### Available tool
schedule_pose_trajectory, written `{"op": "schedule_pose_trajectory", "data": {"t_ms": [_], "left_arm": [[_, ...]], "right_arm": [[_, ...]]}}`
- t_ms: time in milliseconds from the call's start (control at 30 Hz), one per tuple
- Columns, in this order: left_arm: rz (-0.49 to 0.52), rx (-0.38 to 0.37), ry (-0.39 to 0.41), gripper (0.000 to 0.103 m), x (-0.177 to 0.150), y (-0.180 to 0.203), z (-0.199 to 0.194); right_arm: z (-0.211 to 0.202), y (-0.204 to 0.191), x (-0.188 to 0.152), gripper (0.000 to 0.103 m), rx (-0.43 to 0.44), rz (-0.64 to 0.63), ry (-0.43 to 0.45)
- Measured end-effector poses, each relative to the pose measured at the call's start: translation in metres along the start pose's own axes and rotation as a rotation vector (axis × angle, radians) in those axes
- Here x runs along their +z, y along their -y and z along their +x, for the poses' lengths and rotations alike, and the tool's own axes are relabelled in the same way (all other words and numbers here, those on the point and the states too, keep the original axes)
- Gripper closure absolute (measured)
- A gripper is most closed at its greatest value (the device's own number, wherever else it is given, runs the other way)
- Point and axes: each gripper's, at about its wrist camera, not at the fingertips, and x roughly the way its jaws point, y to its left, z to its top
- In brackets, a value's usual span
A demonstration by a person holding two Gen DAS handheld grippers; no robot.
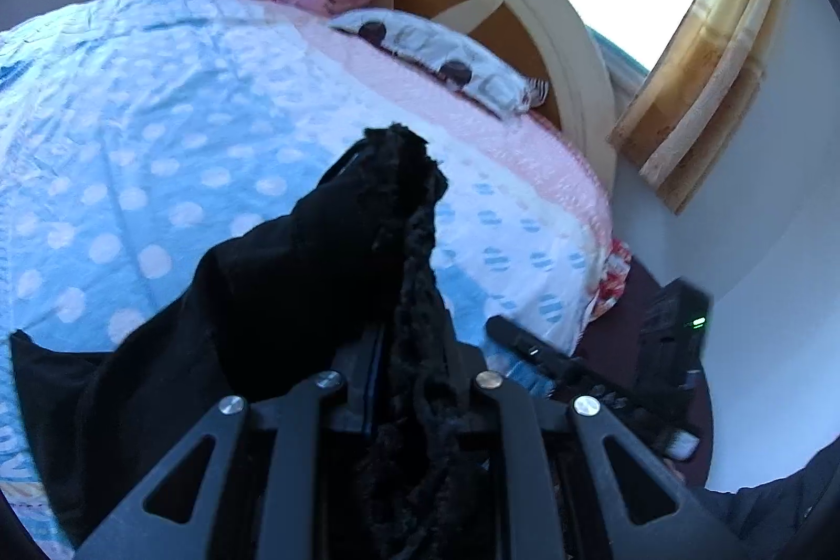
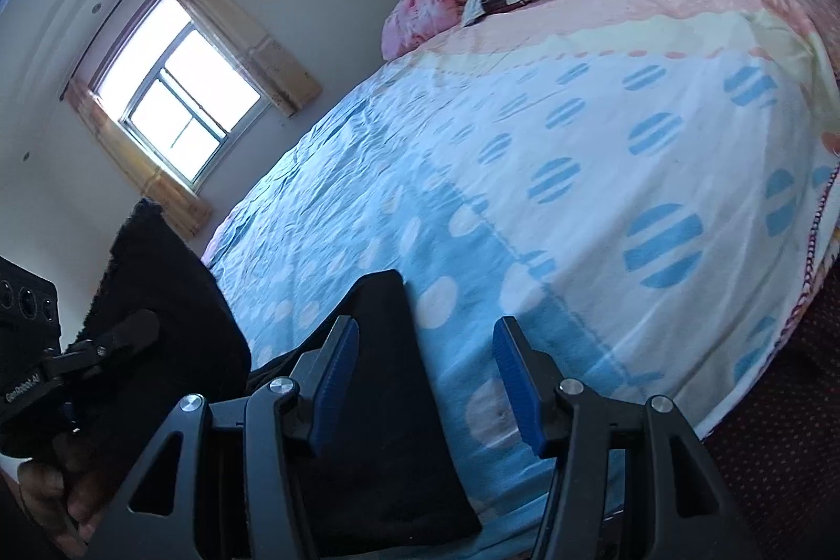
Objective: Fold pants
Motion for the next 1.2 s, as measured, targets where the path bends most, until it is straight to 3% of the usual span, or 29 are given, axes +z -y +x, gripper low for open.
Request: {"op": "schedule_pose_trajectory", "data": {"t_ms": [67, 200, 300, 333, 367, 467, 533, 700, 767, 900, 1067, 1133, 1200], "left_arm": [[-0.002, 0.017, -0.020, 0.079, -0.003, -0.001, 0.017], [-0.022, -0.018, -0.096, 0.072, -0.008, 0.006, 0.048], [-0.011, -0.095, -0.059, 0.064, -0.008, 0.012, 0.039], [-0.009, -0.137, -0.033, 0.057, -0.008, 0.015, 0.030], [-0.003, -0.154, -0.012, 0.044, -0.006, 0.016, 0.022], [0.025, -0.138, 0.094, 0.014, 0.000, 0.021, -0.011], [0.051, -0.112, 0.148, 0.013, 0.002, 0.017, -0.031], [0.013, 0.050, 0.167, 0.013, -0.017, -0.025, -0.057], [0.004, 0.158, 0.179, 0.013, -0.034, -0.046, -0.066], [-0.024, 0.347, 0.200, 0.013, -0.071, -0.082, -0.081], [-0.085, 0.326, 0.192, 0.013, -0.101, -0.103, -0.080], [-0.072, 0.330, 0.187, 0.013, -0.107, -0.101, -0.079], [-0.035, 0.346, 0.195, 0.013, -0.112, -0.095, -0.083]], "right_arm": [[-0.002, 0.004, 0.002, 0.047, -0.009, 0.013, 0.014], [-0.006, 0.008, 0.003, 0.047, -0.022, 0.023, 0.036], [-0.010, 0.010, 0.006, 0.047, -0.033, 0.031, 0.066], [-0.012, 0.011, 0.007, 0.047, -0.034, 0.034, 0.075], [-0.014, 0.012, 0.008, 0.047, -0.029, 0.037, 0.087], [-0.019, 0.009, 0.009, 0.047, -0.016, 0.022, 0.111], [-0.018, 0.004, 0.009, 0.047, -0.002, 0.002, 0.109], [-0.023, -0.022, 0.004, 0.047, 0.033, -0.091, 0.042], [-0.029, -0.046, -0.007, 0.047, 0.058, -0.221, -0.013], [-0.030, -0.059, -0.036, 0.047, 0.045, -0.345, -0.136], [-0.035, -0.053, -0.050, 0.048, 0.023, -0.363, -0.185], [-0.029, -0.057, -0.054, 0.048, -0.011, -0.390, -0.213], [-0.036, -0.058, -0.053, 0.056, -0.016, -0.374, -0.188]]}}
